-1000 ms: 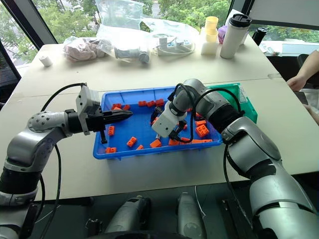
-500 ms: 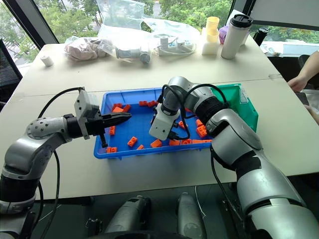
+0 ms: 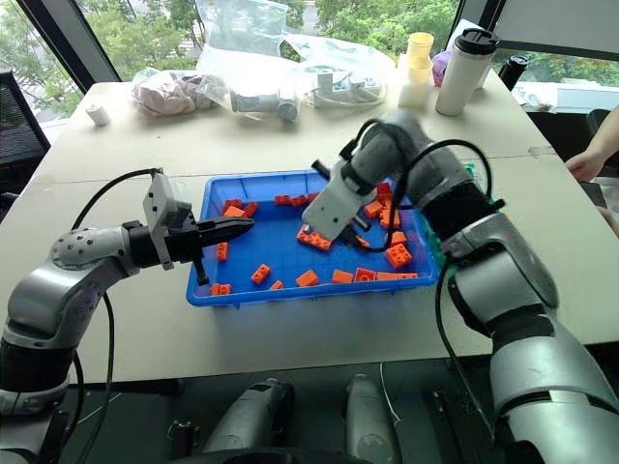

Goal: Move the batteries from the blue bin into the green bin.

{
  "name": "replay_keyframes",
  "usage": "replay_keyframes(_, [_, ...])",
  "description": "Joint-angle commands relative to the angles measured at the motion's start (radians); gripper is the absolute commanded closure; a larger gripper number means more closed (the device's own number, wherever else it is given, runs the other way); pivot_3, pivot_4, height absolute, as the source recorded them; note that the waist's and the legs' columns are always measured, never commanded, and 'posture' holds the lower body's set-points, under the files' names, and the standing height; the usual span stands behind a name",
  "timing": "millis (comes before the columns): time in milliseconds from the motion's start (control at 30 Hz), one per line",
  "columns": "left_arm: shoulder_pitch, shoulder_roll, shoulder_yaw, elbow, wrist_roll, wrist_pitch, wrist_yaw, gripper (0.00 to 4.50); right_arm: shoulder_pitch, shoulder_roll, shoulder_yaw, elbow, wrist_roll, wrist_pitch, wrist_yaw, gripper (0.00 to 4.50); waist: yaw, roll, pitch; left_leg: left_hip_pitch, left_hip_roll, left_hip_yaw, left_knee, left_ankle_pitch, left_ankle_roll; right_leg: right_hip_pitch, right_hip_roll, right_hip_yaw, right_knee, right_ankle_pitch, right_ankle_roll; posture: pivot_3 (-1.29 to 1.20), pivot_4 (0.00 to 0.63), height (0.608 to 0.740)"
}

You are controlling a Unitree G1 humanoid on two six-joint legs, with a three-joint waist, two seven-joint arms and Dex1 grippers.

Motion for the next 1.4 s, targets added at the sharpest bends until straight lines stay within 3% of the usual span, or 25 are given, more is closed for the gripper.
replay_keyframes(33, [-0.034, -0.008, -0.001, 0.012, -0.001, -0.027, -0.018, 4.5, 0.109, -0.131, -0.188, -0.237, 0.085, 0.329, -0.053, 4.5, 0.0, 0.0, 0.0, 0.0, 0.0, 0.0, 0.0, 0.0, 0.0, 0.0, 0.0, 0.0, 0.0, 0.0, 0.0, 0.0, 0.15, 0.74])
replay_keyframes(200, [-0.085, -0.017, -0.036, 0.076, 0.014, -0.054, -0.068, 4.5, 0.274, -0.281, -0.375, -0.396, 0.11, 0.674, -0.17, 4.5, -0.002, 0.0, 0.0, 0.0, 0.0, 0.002, 0.0, -0.001, 0.001, 0.0, 0.0, 0.001, 0.0, 0.0, 0.0, 0.0, 0.15, 0.74])
replay_keyframes(333, [-0.149, -0.034, -0.068, 0.159, 0.037, -0.09, -0.112, 4.5, 0.363, -0.319, -0.463, -0.418, 0.071, 0.863, -0.333, 4.5, -0.002, 0.0, 0.0, 0.001, 0.001, 0.003, 0.0, -0.001, 0.001, 0.0, 0.0, 0.001, 0.0, 0.0, 0.0, 0.0, 0.15, 0.74])
replay_keyframes(600, [-0.217, -0.065, -0.1, 0.247, 0.071, -0.135, -0.168, 4.5, 0.518, -0.328, -0.483, -0.396, 0.049, 1.03, -0.512, 4.5, -0.001, 0.0, 0.0, 0.0, 0.0, 0.004, 0.001, -0.001, 0.001, 0.0, -0.001, 0.001, 0.0, 0.0, 0.0, 0.0, 0.15, 0.74])
replay_keyframes(900, [-0.213, -0.06, -0.089, 0.247, 0.082, -0.133, -0.19, 4.5, 0.498, -0.312, -0.495, -0.477, 0.16, 1.136, -0.539, 0.02, -0.001, 0.0, 0.0, 0.0, 0.001, 0.004, 0.001, -0.001, 0.001, 0.0, -0.001, 0.001, 0.0, 0.0, 0.0, 0.0, 0.15, 0.74])
replay_keyframes(1067, [-0.204, -0.057, -0.083, 0.238, 0.081, -0.129, -0.19, 4.5, 0.331, -0.202, -0.437, -0.57, 0.303, 1.275, -0.516, 0.02, -0.011, 0.0, 0.0, 0.001, 0.001, 0.004, 0.0, -0.001, 0.001, 0.0, 0.0, 0.002, 0.0, 0.0, 0.0, 0.0, 0.15, 0.74])
replay_keyframes(1133, [-0.202, -0.056, -0.081, 0.236, 0.082, -0.128, -0.187, 4.5, 0.34, -0.149, -0.331, -0.628, 0.322, 1.31, -0.506, 0.02, -0.009, -0.001, -0.001, 0.001, 0.003, 0.003, 0.0, -0.001, 0.001, 0.0, 0.001, 0.001, 0.0, 0.0, 0.0, 0.0, 0.15, 0.74])
replay_keyframes(1267, [-0.197, -0.053, -0.075, 0.225, 0.079, -0.121, -0.181, 4.5, 0.37, -0.082, -0.188, -0.648, 0.301, 1.267, -0.526, 0.02, 0.005, -0.002, -0.001, 0.0, 0.001, 0.002, 0.002, -0.001, 0.001, 0.0, -0.001, 0.0, 0.0, 0.0, 0.0, 0.0, 0.15, 0.74])
replay_keyframes(1400, [-0.176, -0.038, -0.066, 0.206, 0.078, -0.115, -0.174, 4.5, 0.371, -0.079, -0.042, -0.558, 0.222, 1.081, -0.485, 0.02, 0.005, -0.002, -0.001, -0.001, -0.002, 0.002, 0.004, -0.001, 0.002, 0.001, -0.003, 0.0, 0.0, 0.001, 0.001, 0.0, 0.15, 0.74])
